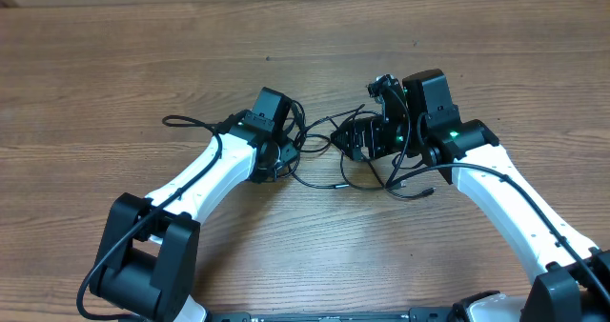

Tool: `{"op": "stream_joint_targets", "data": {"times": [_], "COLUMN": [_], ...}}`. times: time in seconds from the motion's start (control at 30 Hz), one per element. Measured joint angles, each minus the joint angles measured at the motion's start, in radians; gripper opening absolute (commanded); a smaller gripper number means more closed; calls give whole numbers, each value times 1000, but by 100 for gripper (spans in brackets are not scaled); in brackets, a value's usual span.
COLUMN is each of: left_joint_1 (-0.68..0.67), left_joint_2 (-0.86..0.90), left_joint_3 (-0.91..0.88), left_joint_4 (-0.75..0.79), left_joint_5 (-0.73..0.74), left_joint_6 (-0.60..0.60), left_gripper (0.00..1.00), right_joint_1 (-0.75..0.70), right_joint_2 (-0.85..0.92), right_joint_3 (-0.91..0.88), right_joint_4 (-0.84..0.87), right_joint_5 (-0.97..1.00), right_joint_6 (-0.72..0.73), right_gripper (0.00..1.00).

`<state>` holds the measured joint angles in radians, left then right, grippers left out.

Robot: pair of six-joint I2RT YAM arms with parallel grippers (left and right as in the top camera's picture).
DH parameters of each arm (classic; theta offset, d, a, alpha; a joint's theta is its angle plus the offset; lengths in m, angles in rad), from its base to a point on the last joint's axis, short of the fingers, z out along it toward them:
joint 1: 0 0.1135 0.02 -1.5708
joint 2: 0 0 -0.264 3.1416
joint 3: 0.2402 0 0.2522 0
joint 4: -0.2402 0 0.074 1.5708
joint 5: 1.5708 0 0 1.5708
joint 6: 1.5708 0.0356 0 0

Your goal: Untangle cables

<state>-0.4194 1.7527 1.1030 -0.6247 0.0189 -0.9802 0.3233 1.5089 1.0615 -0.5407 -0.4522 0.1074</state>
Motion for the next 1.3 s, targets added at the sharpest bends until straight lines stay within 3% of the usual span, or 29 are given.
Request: {"op": "stream_joint_targets", "data": {"times": [0.4, 1.03, 1.1, 1.23, 1.3], "left_joint_1": [0, 0, 0, -9, -14], "left_joint_2": [0, 103, 103, 111, 116], "left_joint_3": [0, 0, 0, 0, 0], "left_joint_4": [41, 155, 155, 158, 160], "left_joint_5": [-36, -57, -57, -69, -74], "left_joint_6": [32, -16, -16, -18, -24], "left_gripper": [60, 57, 49, 15, 11], "right_joint_1": [0, 0, 0, 0, 0], "right_joint_2": [0, 0, 0, 0, 0], "right_joint_3": [0, 0, 0, 0, 0], "right_joint_4": [0, -1, -1, -1, -1], "right_joint_5": [1, 1, 0, 1, 0], "right_joint_6": [0, -1, 0, 0, 0], "right_gripper": [100, 100, 100, 100, 100]}}
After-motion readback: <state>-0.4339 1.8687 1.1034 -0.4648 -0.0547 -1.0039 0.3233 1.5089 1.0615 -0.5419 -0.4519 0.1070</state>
